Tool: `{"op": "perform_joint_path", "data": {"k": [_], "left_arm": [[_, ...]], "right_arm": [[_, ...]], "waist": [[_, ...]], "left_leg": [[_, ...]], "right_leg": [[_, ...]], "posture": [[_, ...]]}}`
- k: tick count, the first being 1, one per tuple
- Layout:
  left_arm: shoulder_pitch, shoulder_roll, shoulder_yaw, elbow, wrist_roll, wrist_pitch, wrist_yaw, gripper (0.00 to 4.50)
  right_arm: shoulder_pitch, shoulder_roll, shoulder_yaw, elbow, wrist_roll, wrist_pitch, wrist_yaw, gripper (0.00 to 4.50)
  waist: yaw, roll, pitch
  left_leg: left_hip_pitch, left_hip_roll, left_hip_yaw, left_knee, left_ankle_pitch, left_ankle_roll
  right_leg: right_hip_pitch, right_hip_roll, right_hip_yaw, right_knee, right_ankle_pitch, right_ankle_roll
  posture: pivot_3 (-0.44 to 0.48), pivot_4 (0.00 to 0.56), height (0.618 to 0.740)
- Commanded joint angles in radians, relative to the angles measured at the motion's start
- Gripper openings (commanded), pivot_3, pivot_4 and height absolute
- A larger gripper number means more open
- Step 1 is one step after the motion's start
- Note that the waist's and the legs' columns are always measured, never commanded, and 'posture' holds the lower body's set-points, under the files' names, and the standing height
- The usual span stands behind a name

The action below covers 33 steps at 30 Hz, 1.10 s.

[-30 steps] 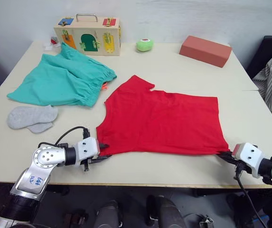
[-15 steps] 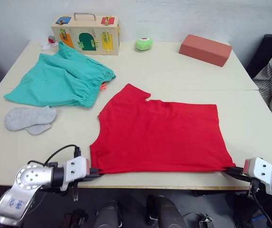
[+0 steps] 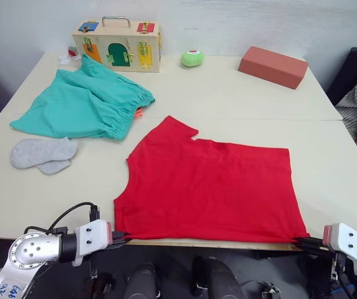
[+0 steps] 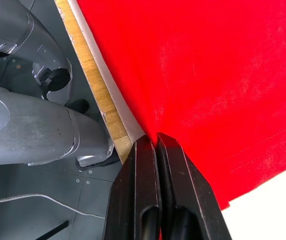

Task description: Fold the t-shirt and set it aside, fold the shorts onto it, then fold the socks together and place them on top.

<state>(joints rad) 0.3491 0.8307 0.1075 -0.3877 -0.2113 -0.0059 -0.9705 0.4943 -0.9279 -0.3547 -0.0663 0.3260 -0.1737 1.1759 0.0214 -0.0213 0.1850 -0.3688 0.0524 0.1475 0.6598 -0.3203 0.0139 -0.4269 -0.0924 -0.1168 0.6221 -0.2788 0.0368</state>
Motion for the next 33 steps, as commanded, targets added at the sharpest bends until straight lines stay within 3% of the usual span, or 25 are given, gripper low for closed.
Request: {"op": "perform_joint_path", "data": {"k": [1,3,4,7,14,18,22,27,30,33], "left_arm": [[0.014,0.004,0.028,-0.017,-0.025,0.012,-0.006,0.04],[0.019,0.006,0.035,-0.027,-0.052,0.028,-0.017,0.04],[0.020,0.006,0.036,-0.032,-0.064,0.041,-0.022,0.26],[0.045,0.041,0.072,-0.072,-0.116,0.094,-0.063,0.94],[0.045,0.133,0.243,-0.097,-0.298,0.300,-0.146,3.13],[-0.068,0.180,0.308,-0.071,-0.483,0.511,-0.139,4.43],[-0.327,0.167,0.243,0.068,-0.517,0.621,-0.073,4.48],[-0.711,0.086,0.037,0.339,-0.364,0.625,-0.009,4.48],[-0.933,0.001,-0.110,0.565,-0.203,0.528,-0.010,4.48],[-1.100,-0.092,-0.181,0.787,-0.107,0.446,-0.010,4.48]], "right_arm": [[0.015,0.029,0.000,-0.029,0.049,0.088,-0.008,0.00],[0.014,0.030,-0.003,-0.040,0.066,0.123,-0.002,0.00],[0.013,0.028,-0.002,-0.045,0.069,0.130,0.004,0.00],[0.047,0.010,-0.020,-0.097,0.111,0.182,0.047,0.68],[0.158,-0.086,-0.195,-0.240,0.258,0.451,0.154,3.06],[0.112,-0.143,-0.285,-0.260,0.354,0.620,0.177,4.49],[-0.122,-0.192,-0.282,-0.153,0.425,0.737,0.117,4.50],[-0.542,-0.144,-0.104,0.130,0.288,0.594,0.023,4.50],[-0.774,-0.098,0.049,0.356,0.137,0.461,0.010,4.50],[-0.958,-0.054,0.158,0.557,0.024,0.381,-0.004,4.50]], "waist": [[0.000,-0.001,0.000],[-0.001,-0.001,-0.001],[-0.001,-0.001,-0.001],[0.000,-0.001,0.000],[0.003,0.003,0.002],[0.003,0.003,0.002],[0.003,0.003,0.002],[0.002,0.003,0.003],[0.000,0.001,0.003],[0.000,0.001,0.003]], "left_leg": [[0.000,0.000,0.000,0.000,0.000,0.000],[0.000,0.001,0.000,0.000,0.000,0.000],[0.000,0.001,0.000,0.000,0.000,0.000],[0.000,0.001,0.000,0.000,0.000,0.000],[-0.001,0.002,0.000,0.000,0.000,0.001],[-0.001,0.002,0.000,0.001,0.000,0.000],[-0.002,0.001,0.000,0.002,0.000,0.000],[-0.002,0.000,0.001,0.003,0.003,0.004],[-0.003,-0.001,0.003,0.003,0.007,-0.003],[-0.004,-0.001,0.005,0.005,0.009,-0.004]], "right_leg": [[0.000,0.000,0.000,0.000,0.000,0.000],[0.000,0.001,0.000,0.000,0.000,0.000],[0.000,0.001,0.000,0.000,0.000,0.000],[-0.001,0.001,0.000,0.000,0.000,-0.001],[-0.001,0.001,0.000,0.000,-0.001,-0.002],[-0.001,0.002,0.000,-0.001,-0.001,-0.002],[-0.001,0.002,0.000,-0.001,-0.001,-0.002],[-0.001,0.003,0.001,0.001,0.000,0.000],[-0.002,0.005,0.002,0.002,0.002,0.001],[-0.003,0.011,0.003,0.003,0.002,0.001]], "posture": [[0.000,0.150,0.740],[0.000,0.150,0.740],[0.000,0.150,0.740],[0.000,0.150,0.740],[0.000,0.150,0.740],[0.000,0.150,0.740],[0.000,0.150,0.740],[0.000,0.150,0.740],[0.000,0.150,0.740],[0.000,0.150,0.740]]}}
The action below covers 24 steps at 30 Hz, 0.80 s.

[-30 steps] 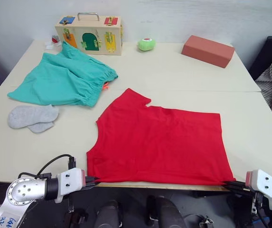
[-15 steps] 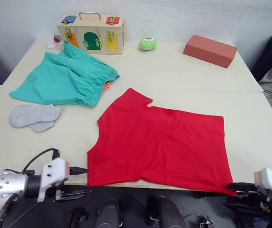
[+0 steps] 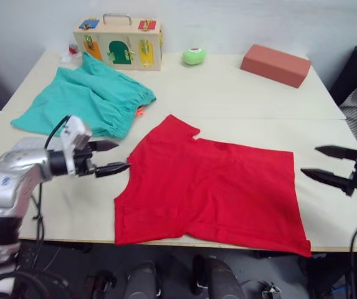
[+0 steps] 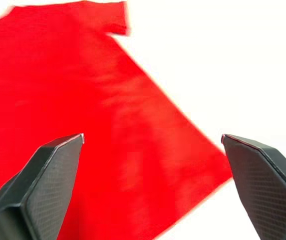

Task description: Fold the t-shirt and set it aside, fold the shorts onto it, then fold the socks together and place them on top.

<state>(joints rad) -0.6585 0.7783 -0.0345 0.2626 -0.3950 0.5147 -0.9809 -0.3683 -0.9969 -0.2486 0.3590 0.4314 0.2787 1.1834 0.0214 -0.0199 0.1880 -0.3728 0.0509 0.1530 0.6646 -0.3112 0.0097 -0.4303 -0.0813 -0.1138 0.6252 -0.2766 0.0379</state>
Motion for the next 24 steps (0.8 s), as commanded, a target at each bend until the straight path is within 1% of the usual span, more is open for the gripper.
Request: {"op": "perform_joint_path", "data": {"k": [1,2,7,8,11,13,16,21,24], "left_arm": [[-0.140,-0.068,-0.055,0.209,0.104,-0.101,0.000,4.48],[-0.172,-0.086,-0.064,0.261,0.124,-0.122,-0.005,4.48],[-0.462,-0.242,-0.084,0.718,0.250,-0.252,0.104,4.48],[-0.498,-0.260,-0.083,0.781,0.267,-0.267,0.114,4.48],[-0.570,-0.291,-0.071,0.927,0.315,-0.291,0.194,4.48],[-0.596,-0.307,-0.068,0.982,0.341,-0.280,0.224,4.48],[-0.613,-0.325,-0.060,1.022,0.371,-0.278,0.271,4.48],[-0.617,-0.338,-0.046,1.048,0.402,-0.262,0.304,4.48],[-0.608,-0.339,-0.043,1.054,0.428,-0.263,0.335,4.48]], "right_arm": [[-0.155,0.031,0.077,0.198,-0.109,-0.080,-0.022,4.50],[-0.195,0.043,0.093,0.245,-0.128,-0.088,-0.026,4.50],[-0.456,0.131,0.226,0.584,-0.274,-0.112,-0.018,4.50],[-0.493,0.143,0.240,0.637,-0.297,-0.117,-0.024,4.50],[-0.587,0.186,0.233,0.773,-0.329,-0.125,-0.108,4.50],[-0.623,0.202,0.227,0.831,-0.344,-0.114,-0.129,4.50],[-0.651,0.210,0.230,0.877,-0.367,-0.105,-0.133,4.50],[-0.675,0.219,0.223,0.904,-0.385,-0.105,-0.117,4.50],[-0.681,0.228,0.222,0.907,-0.385,-0.105,-0.082,4.50]], "waist": [[-0.001,0.000,0.000],[-0.002,0.000,0.000],[-0.020,-0.003,0.002],[-0.024,-0.003,0.002],[-0.034,-0.003,0.002],[-0.048,-0.003,0.002],[-0.056,-0.003,0.002],[-0.055,-0.003,0.002],[-0.055,-0.003,0.002]], "left_leg": [[-0.001,0.000,0.001,0.000,0.000,0.000],[-0.001,0.000,0.002,0.001,0.000,0.000],[-0.004,-0.002,0.013,0.004,0.001,0.002],[-0.004,-0.001,0.016,0.003,0.002,0.003],[-0.003,0.001,0.019,0.003,0.002,0.002],[-0.003,0.001,0.019,0.001,0.002,0.002],[-0.003,0.001,0.019,0.000,0.002,0.002],[-0.002,0.002,0.020,0.002,0.002,0.002],[-0.001,0.002,0.020,0.002,0.001,0.002]], "right_leg": [[-0.002,0.000,0.000,0.000,0.000,0.000],[-0.002,0.000,0.001,0.001,0.000,0.000],[-0.009,0.002,0.001,0.004,0.002,0.004],[-0.010,0.001,0.002,0.004,0.002,0.004],[-0.012,0.001,0.005,0.006,0.003,0.005],[-0.014,0.000,0.007,0.012,0.003,0.005],[-0.015,0.000,0.009,0.012,0.002,0.005],[-0.015,0.000,0.010,0.013,0.003,0.005],[-0.015,0.000,0.011,0.014,0.003,0.005]], "posture": [[0.000,0.150,0.740],[0.000,0.150,0.740],[0.000,0.150,0.740],[0.000,0.150,0.740],[0.000,0.150,0.740],[0.000,0.150,0.740],[0.000,0.150,0.740],[0.000,0.150,0.740],[0.000,0.150,0.740]]}}
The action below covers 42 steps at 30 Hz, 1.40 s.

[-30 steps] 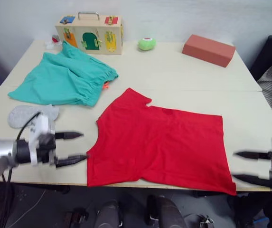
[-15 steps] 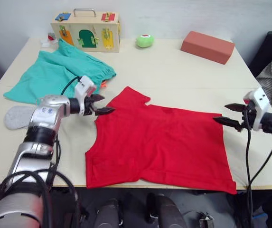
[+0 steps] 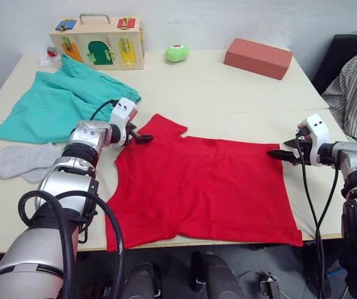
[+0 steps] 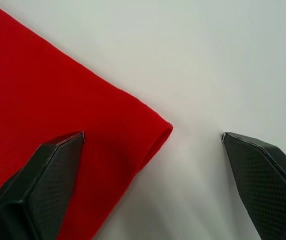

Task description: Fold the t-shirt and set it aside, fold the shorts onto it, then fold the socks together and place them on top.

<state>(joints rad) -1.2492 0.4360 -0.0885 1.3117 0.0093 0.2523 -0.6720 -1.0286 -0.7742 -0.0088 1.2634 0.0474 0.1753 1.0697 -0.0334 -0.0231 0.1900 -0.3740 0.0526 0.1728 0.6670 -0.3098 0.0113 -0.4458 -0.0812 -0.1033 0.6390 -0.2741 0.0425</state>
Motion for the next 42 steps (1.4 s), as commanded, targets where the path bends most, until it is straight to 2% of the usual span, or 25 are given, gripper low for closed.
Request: {"op": "perform_joint_path", "data": {"k": [1,4,6,7,11,18,21,22,27,42], "left_arm": [[-0.016,0.004,0.016,0.006,0.026,0.003,0.034,4.48],[-0.005,0.008,0.029,0.011,0.034,0.024,0.039,4.48],[0.005,0.009,0.038,0.011,0.040,0.015,0.056,4.50],[0.008,0.007,0.043,0.011,0.041,0.014,0.053,4.30],[0.015,-0.009,0.056,0.010,0.045,0.018,0.036,3.32],[0.031,-0.036,0.108,0.005,0.023,-0.032,0.025,1.14],[0.038,-0.038,0.130,0.003,0.020,-0.050,0.030,0.15],[0.041,-0.037,0.136,0.002,0.018,-0.057,0.031,0.03],[0.067,-0.020,0.196,-0.019,-0.021,-0.151,-0.004,0.03],[0.103,0.034,0.248,-0.046,-0.050,-0.198,-0.092,0.03]], "right_arm": [[-0.020,0.008,-0.017,0.002,-0.002,-0.004,0.040,4.50],[-0.019,0.021,-0.018,0.003,-0.008,-0.014,0.038,4.50],[-0.020,0.027,-0.022,0.003,-0.009,-0.015,0.037,4.12],[-0.020,0.030,-0.026,0.003,-0.008,-0.018,0.036,3.88],[-0.016,0.037,-0.043,-0.001,-0.004,-0.041,0.030,2.55],[0.007,0.037,-0.073,-0.012,0.005,-0.093,0.043,0.06],[0.015,0.034,-0.087,-0.017,0.017,-0.107,0.054,0.00],[0.018,0.033,-0.094,-0.020,0.020,-0.112,0.056,0.00],[0.040,0.021,-0.127,-0.039,0.040,-0.149,0.080,0.00],[0.126,-0.020,-0.210,-0.113,0.117,-0.196,0.162,0.00]], "waist": [[-0.001,0.000,0.000],[-0.003,0.000,0.000],[-0.005,0.000,0.000],[-0.006,0.000,0.000],[-0.007,0.000,0.000],[-0.003,0.000,0.000],[0.000,0.000,0.000],[0.000,0.000,0.000],[0.000,0.000,0.000],[-0.001,0.000,0.000]], "left_leg": [[0.000,0.000,0.000,0.000,0.000,0.000],[0.001,0.001,0.001,0.000,0.000,-0.001],[0.001,0.001,0.001,0.000,0.000,-0.001],[0.002,0.001,0.001,0.000,0.000,-0.001],[0.002,0.001,0.002,0.000,0.000,-0.002],[0.002,0.000,0.002,0.000,0.000,-0.002],[0.002,0.000,0.002,0.000,0.000,-0.002],[0.002,0.000,0.002,0.001,0.000,-0.002],[0.002,0.000,0.002,0.001,0.000,-0.002],[0.002,0.001,0.002,0.000,0.000,-0.002]], "right_leg": [[0.000,0.000,0.000,0.001,0.000,0.000],[0.000,0.000,0.001,0.003,0.000,0.000],[0.000,0.000,0.001,0.004,0.000,0.000],[0.000,0.000,0.001,0.004,0.000,0.000],[0.000,0.000,0.002,0.005,0.000,0.000],[0.000,0.000,0.002,0.005,0.000,0.000],[0.000,0.000,0.002,0.005,0.000,0.000],[0.000,0.000,0.002,0.005,0.000,0.000],[0.000,0.000,0.002,0.005,0.000,0.000],[0.000,0.000,0.002,0.005,0.000,0.000]], "posture": [[0.000,0.150,0.740],[0.000,0.150,0.740],[0.000,0.150,0.740],[0.000,0.150,0.740],[0.000,0.150,0.740],[0.000,0.150,0.740],[0.000,0.150,0.740],[0.000,0.150,0.740],[0.000,0.150,0.740],[0.000,0.150,0.740]]}}
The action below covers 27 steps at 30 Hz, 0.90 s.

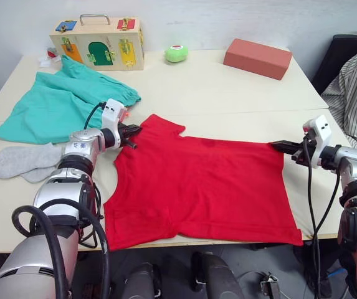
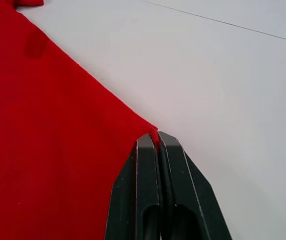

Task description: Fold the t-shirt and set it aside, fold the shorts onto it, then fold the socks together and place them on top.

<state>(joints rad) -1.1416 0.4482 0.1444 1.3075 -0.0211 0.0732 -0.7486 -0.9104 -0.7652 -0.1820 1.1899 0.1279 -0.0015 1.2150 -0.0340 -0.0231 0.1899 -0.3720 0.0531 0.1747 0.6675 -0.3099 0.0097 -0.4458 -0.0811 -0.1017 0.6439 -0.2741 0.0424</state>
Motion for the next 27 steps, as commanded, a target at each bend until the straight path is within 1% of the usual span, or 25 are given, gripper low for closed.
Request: {"op": "perform_joint_path", "data": {"k": [1,7,12,19,23,27], "left_arm": [[0.001,0.025,0.017,-0.047,-0.021,-0.022,-0.026,0.03],[0.031,0.046,0.023,-0.077,-0.035,-0.056,-0.059,0.03],[0.071,0.066,0.026,-0.133,-0.055,-0.072,-0.113,0.03],[0.196,0.101,-0.005,-0.289,-0.060,-0.060,-0.218,0.03],[0.271,0.105,-0.021,-0.385,-0.065,-0.037,-0.228,0.03],[0.364,0.092,-0.023,-0.513,-0.079,-0.007,-0.201,0.03]], "right_arm": [[0.015,-0.030,-0.045,-0.047,0.047,-0.024,0.025,0.00],[0.073,-0.032,-0.085,-0.104,0.100,-0.046,0.064,0.00],[0.141,-0.043,-0.109,-0.154,0.132,-0.042,0.082,0.00],[0.262,-0.043,-0.106,-0.241,0.141,-0.048,0.097,0.00],[0.320,-0.036,-0.090,-0.280,0.132,-0.036,0.094,0.00],[0.343,-0.015,-0.082,-0.288,0.112,-0.061,0.018,0.00]], "waist": [[0.000,0.000,0.000],[0.000,0.000,0.000],[0.001,0.000,0.000],[0.001,0.000,0.000],[0.003,0.000,0.000],[0.003,0.000,0.000]], "left_leg": [[0.000,0.000,0.000,0.000,0.000,0.000],[0.000,0.000,0.000,0.000,0.000,0.000],[0.000,0.000,0.000,0.000,0.000,0.000],[0.001,0.001,0.000,0.000,0.000,0.000],[0.001,0.000,0.000,0.001,0.000,0.000],[0.001,0.001,0.000,0.002,0.000,0.000]], "right_leg": [[0.000,0.000,0.000,0.000,0.000,0.000],[0.000,0.000,0.000,0.000,0.000,0.000],[0.000,0.000,0.000,0.000,0.000,0.000],[0.000,0.000,0.000,0.000,0.000,0.000],[0.000,0.000,0.001,0.000,0.000,0.000],[0.000,-0.002,0.002,0.000,0.000,0.000]], "posture": [[0.000,0.150,0.740],[0.000,0.150,0.740],[0.000,0.150,0.740],[0.000,0.150,0.740],[0.000,0.150,0.740],[0.000,0.150,0.740]]}}
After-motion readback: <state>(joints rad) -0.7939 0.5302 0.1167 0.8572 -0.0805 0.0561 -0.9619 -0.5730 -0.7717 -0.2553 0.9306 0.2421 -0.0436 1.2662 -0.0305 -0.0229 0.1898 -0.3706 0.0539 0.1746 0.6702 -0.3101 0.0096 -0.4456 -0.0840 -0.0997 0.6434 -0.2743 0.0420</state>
